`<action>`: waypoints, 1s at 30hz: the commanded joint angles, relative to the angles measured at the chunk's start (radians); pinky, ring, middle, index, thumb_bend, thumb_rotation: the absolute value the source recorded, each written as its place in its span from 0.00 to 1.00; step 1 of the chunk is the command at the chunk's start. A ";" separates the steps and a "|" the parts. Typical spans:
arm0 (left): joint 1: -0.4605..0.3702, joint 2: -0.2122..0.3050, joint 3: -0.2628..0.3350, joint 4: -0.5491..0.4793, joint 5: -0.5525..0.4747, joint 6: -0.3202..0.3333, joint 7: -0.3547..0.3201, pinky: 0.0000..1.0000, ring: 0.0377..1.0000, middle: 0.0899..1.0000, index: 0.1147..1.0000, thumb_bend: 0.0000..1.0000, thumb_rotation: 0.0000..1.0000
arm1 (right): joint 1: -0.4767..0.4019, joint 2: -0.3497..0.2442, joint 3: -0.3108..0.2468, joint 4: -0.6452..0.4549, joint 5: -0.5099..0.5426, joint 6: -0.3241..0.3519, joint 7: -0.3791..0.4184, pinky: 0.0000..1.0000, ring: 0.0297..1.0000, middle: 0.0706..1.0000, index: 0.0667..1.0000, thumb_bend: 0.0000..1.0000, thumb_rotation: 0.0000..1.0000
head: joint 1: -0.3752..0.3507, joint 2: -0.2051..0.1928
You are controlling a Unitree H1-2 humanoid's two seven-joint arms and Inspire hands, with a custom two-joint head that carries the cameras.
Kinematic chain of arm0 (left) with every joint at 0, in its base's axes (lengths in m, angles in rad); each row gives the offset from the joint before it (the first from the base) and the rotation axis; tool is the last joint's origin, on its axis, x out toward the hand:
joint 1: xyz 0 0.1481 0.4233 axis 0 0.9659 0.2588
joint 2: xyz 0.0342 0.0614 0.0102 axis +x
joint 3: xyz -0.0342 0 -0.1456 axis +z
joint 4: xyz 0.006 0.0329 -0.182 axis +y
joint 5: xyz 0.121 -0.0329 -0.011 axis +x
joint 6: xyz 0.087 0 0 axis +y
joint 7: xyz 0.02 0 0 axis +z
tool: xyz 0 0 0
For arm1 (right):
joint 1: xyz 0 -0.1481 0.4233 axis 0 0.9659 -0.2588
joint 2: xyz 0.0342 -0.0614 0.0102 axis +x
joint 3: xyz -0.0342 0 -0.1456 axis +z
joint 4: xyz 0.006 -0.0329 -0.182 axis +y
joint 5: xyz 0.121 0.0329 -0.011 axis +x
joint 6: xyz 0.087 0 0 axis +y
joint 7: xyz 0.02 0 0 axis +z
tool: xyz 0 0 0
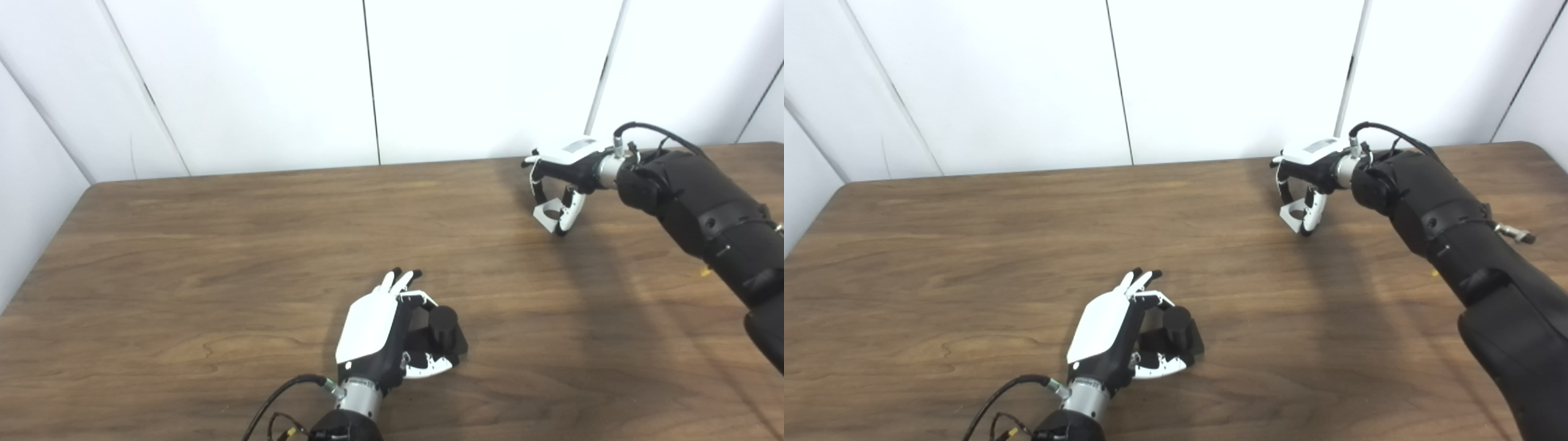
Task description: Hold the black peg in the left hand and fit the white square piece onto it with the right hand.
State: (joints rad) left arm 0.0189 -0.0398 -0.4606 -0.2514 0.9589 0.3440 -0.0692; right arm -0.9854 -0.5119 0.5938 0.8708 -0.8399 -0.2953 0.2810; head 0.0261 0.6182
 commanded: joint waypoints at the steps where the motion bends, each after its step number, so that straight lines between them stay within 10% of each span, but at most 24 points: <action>1: -0.009 -0.003 -0.003 0.012 0.018 0.010 -0.003 0.96 1.00 0.93 0.43 0.52 0.06 | -0.038 -0.020 -0.020 -0.028 0.010 -0.012 -0.030 1.00 1.00 0.94 0.45 0.52 0.14 | 0.002 0.000; 17: -0.006 0.002 -0.001 0.016 0.011 0.004 0.002 0.96 1.00 0.93 0.43 0.52 0.06 | 0.004 -0.042 -0.071 -0.125 0.042 -0.004 -0.010 1.00 1.00 0.93 0.45 0.52 0.14 | 0.002 -0.001; 30: -0.003 0.008 -0.008 0.017 0.022 0.005 0.003 0.95 1.00 0.93 0.43 0.52 0.06 | 0.089 -0.079 -0.150 -0.424 0.091 0.053 0.118 1.00 1.00 0.93 0.45 0.52 0.14 | -0.001 0.007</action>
State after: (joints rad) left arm 0.0191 -0.0392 -0.4633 -0.2467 0.9581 0.3423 -0.0589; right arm -0.8682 -0.5633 0.4711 0.5196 -0.7740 -0.2635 0.3777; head 0.0246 0.6243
